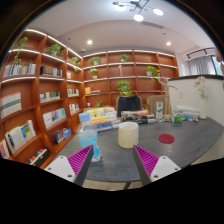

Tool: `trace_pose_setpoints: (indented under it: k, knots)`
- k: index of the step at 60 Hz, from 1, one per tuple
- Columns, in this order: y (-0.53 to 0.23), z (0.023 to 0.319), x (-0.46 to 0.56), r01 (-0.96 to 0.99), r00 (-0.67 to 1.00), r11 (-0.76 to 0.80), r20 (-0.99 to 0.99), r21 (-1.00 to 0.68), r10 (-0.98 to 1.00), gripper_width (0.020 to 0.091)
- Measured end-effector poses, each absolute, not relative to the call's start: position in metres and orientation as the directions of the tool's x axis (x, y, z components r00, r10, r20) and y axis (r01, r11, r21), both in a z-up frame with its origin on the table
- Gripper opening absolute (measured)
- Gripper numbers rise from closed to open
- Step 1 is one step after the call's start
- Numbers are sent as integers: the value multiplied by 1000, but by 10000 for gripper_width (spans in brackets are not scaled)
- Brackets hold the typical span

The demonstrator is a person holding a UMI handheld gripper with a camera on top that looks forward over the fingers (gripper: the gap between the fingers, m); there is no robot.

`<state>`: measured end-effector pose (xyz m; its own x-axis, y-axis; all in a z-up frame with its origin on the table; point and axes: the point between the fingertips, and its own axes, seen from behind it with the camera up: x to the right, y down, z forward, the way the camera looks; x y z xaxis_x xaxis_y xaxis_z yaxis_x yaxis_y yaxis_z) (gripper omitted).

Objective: Pour water

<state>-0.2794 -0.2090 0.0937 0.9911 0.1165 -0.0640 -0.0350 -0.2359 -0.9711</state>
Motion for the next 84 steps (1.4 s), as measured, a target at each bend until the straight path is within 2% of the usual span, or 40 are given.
trace_pose_setpoints:
  k: [8,28,33,37,40,45,46,51,64,68,75,84]
  knots:
    - [-202,73,-334,-51,975,-231,-98,-972,197,813]
    - [-128,72,-385,-10,970,-199,-58,-980,235,796]
    - [-115,74,-390,6,972,-187,-38,-982,231,715]
    - [-108,73,-383,33,981,-183,-3,-982,195,593]
    - [-105,72,-376,64,985,-182,32,-981,170,458]
    - [-106,71,-376,33,985,-178,2,-984,172,427]
    - [-105,72,-376,27,985,-175,-3,-984,172,395]
    - [-105,73,-375,13,985,-169,-17,-986,170,328]
    - [-103,72,-375,11,986,-186,-20,-982,165,326]
    - [-99,72,-372,-58,984,-212,-91,-976,152,328]
    - [-84,78,-371,-288,936,-270,-329,-919,122,326]
    - [-65,101,-368,-669,701,-278,-709,-689,74,326]
